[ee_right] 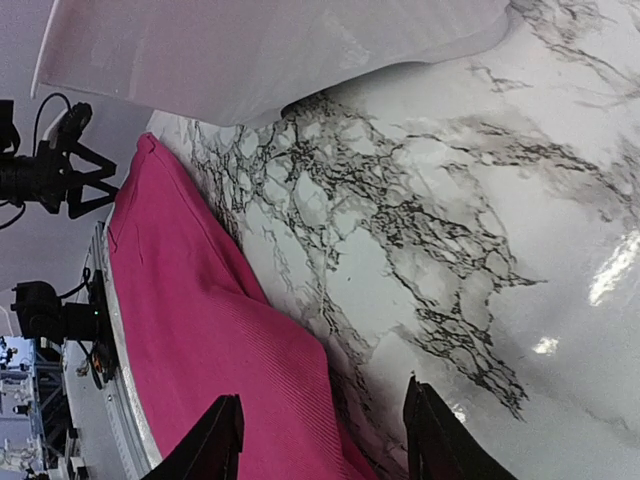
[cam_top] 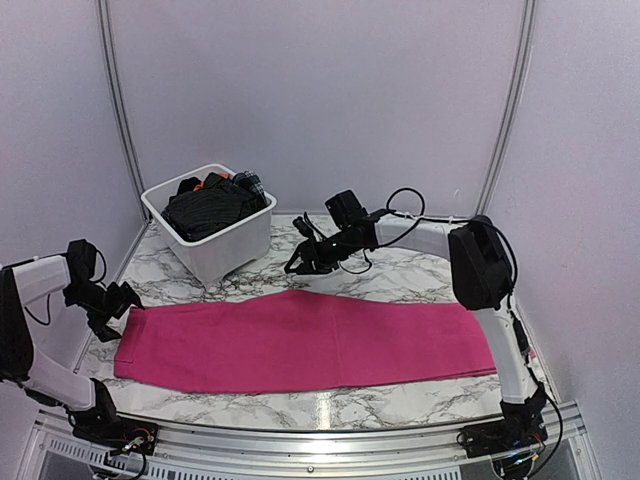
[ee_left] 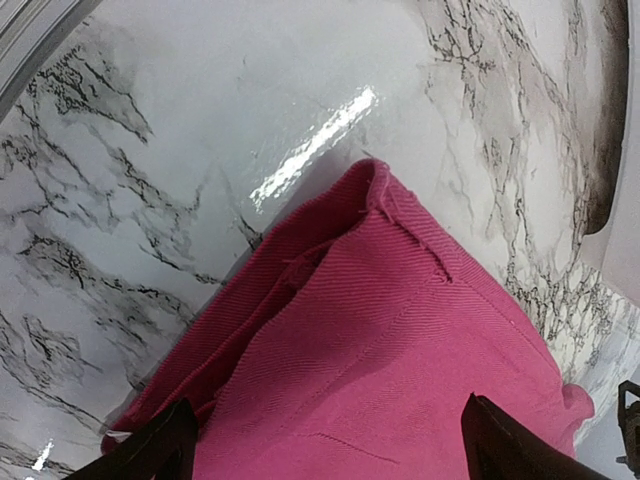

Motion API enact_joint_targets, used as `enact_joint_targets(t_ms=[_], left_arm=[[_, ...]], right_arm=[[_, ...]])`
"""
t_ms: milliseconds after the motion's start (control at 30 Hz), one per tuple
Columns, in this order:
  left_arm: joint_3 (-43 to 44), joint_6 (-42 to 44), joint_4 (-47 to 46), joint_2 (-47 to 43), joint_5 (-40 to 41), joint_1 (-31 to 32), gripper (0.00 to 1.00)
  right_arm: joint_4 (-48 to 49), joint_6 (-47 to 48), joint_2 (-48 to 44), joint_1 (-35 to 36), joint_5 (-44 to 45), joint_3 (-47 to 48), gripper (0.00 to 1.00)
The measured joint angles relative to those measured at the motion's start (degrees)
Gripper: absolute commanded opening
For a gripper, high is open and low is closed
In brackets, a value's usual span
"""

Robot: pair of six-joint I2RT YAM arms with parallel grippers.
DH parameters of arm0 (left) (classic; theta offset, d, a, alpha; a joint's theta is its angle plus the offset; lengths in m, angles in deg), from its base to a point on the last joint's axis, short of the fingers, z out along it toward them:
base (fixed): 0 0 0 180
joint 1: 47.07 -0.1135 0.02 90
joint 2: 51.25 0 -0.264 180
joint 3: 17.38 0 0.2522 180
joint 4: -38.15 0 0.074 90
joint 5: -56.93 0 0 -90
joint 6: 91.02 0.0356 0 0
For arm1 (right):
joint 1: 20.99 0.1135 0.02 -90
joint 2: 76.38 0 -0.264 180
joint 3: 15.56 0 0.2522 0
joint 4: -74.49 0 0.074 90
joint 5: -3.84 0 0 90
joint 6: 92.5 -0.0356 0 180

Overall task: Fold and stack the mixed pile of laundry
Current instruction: Adjust the rectangle-folded trousers at the center of the board.

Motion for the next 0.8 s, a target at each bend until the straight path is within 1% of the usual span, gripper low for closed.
enact_joint_targets(t_ms=[133, 200, 267, 300, 333, 400, 433, 467, 500, 700, 800], left_arm=[[0.8, -0.3, 0.3, 0.0, 0.0, 0.0, 0.95], [0.9, -0.4, 0.4, 0.0, 0.0, 0.0, 0.95], [0.9, -0.4, 0.5, 0.0, 0.0, 0.0, 0.96], [0.9, -0.4, 0.6, 0.0, 0.1, 0.0, 0.96], [0.9, -0.4, 0.7, 0.0, 0.2, 0.0, 0.96], [0.9, -0.4, 0.8, 0.0, 0.2, 0.0, 0.96], [0.9, -0.4, 0.8, 0.0, 0.3, 0.0, 0.96], [0.9, -0.4, 0.9, 0.0, 0.4, 0.0, 0.96], [0.9, -0.4, 0.9, 0.0, 0.4, 0.0, 0.96], [0.9, -0.4, 0.9, -0.3, 0.3, 0.0, 0.96], [0.9, -0.2, 0.9, -1.0, -0.1, 0.0, 0.96]], right_arm=[[-3.1, 2.0, 1.0, 1.6, 0.6, 0.9, 0.59], [-5.2, 3.2, 1.8, 2.2, 2.1, 0.9, 0.59], [-6.9, 4.3, 2.4, 2.5, 3.4, 0.9, 0.57], [-7.6, 4.7, 2.7, 2.6, 4.0, 0.9, 0.54], [-8.1, 5.2, 2.9, 2.6, 4.5, 0.9, 0.49], [-9.1, 6.2, 2.9, 2.8, 4.8, 0.9, 0.27], [-9.4, 6.6, 2.9, 2.9, 4.8, 0.9, 0.12], [-9.5, 7.2, 2.9, 2.9, 4.7, 0.8, 0.03], [-9.5, 7.4, 2.9, 2.9, 4.7, 0.4, 0.00], [-7.9, 8.0, 1.5, 1.9, 4.3, -4.5, 0.00], [-6.0, 7.5, -0.8, -0.2, 4.1, -8.7, 0.00]])
